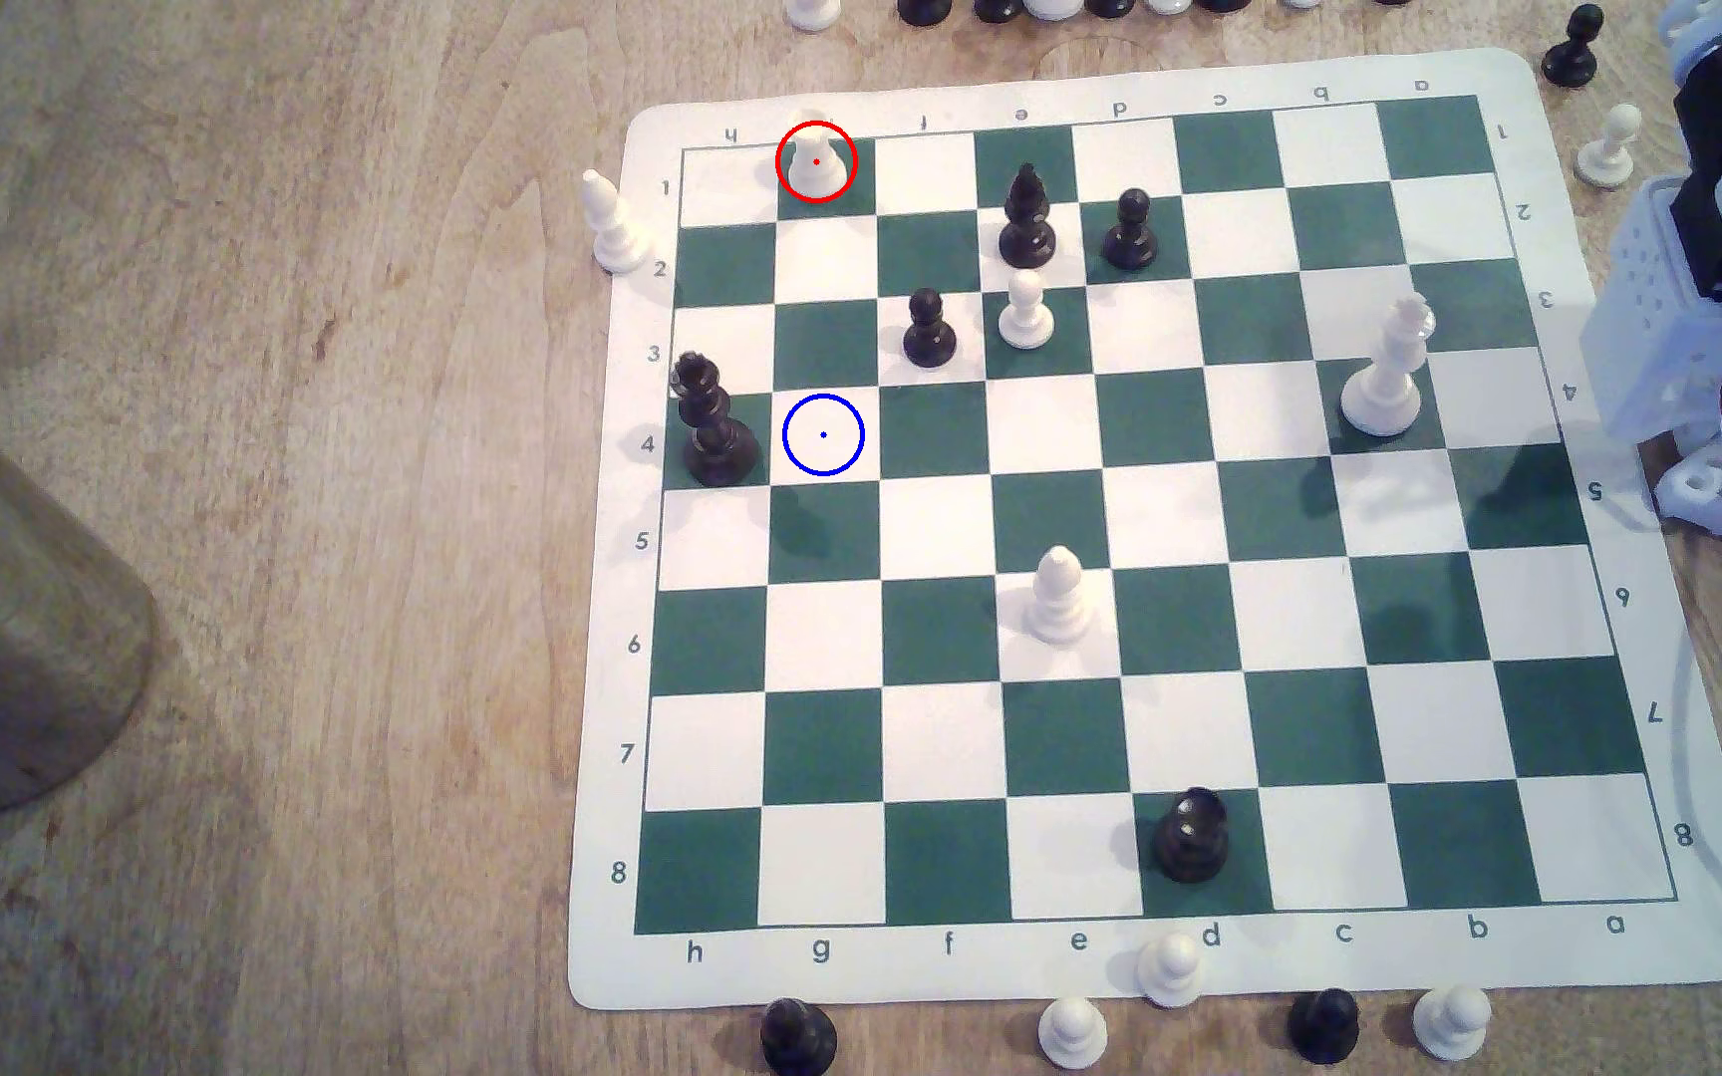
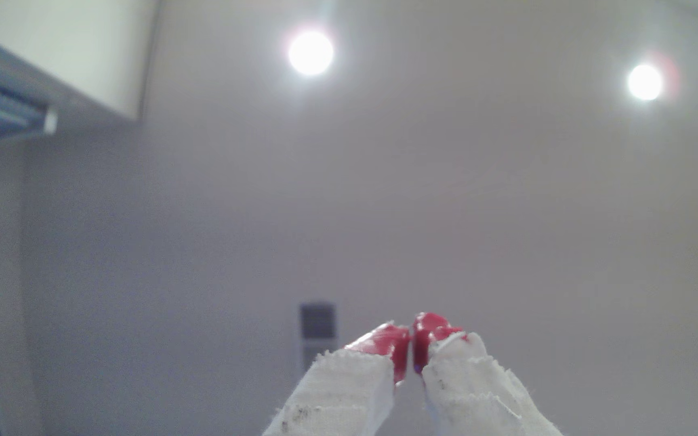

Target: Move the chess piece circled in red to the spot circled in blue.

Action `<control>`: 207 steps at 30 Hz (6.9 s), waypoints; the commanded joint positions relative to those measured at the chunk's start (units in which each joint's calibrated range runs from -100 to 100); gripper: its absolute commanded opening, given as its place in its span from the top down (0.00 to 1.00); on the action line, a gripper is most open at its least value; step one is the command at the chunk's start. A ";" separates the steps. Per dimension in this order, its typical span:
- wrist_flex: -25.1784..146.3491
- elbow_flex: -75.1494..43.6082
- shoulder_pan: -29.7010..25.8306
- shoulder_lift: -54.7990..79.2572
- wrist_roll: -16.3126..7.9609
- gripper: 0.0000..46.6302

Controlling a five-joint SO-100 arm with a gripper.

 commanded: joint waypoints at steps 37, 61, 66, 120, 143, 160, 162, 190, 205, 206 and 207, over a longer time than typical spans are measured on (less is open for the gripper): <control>142.97 -43.88 28.34 -0.45 4.25 0.98; 135.85 -54.85 18.25 44.80 -9.13 0.77; 135.44 -63.83 18.25 57.02 -10.21 0.72; 107.02 -85.68 20.83 108.63 -9.57 0.62; 104.64 -88.58 20.44 110.93 -9.43 0.68; 104.32 -88.40 19.58 111.10 -9.52 0.97; 104.56 -88.40 19.58 110.93 -9.43 0.97; 142.97 -106.89 6.20 96.07 -8.01 0.99; 154.52 -123.30 1.35 113.05 -7.33 0.98; 154.60 -123.67 1.27 113.64 -7.33 0.98; 154.77 -124.03 1.19 114.15 -7.28 0.98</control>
